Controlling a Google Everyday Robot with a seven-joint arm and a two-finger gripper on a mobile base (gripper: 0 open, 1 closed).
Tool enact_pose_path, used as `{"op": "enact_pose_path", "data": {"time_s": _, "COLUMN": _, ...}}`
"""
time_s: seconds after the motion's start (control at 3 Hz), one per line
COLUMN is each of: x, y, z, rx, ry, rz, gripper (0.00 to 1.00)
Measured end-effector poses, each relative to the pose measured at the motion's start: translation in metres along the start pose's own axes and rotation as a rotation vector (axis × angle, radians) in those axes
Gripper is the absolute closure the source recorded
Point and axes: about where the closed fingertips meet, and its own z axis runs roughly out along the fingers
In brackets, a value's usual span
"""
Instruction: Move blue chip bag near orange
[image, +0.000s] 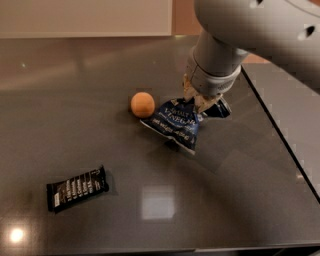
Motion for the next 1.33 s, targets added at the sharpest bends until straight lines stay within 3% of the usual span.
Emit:
{"op": "enact_pose_path", "data": {"time_s": 1.0, "x": 0.0085, "y": -0.0064, "z": 0.0206, "rx": -0.041, "ry": 0.007, "rz": -0.026, "gripper": 0.13}}
{"op": "enact_pose_path", "data": {"time_s": 1.33, "x": 0.0083, "y": -0.006, "z": 0.0201, "rx": -0.041, "ry": 0.008, "rz": -0.027, "gripper": 0.0}}
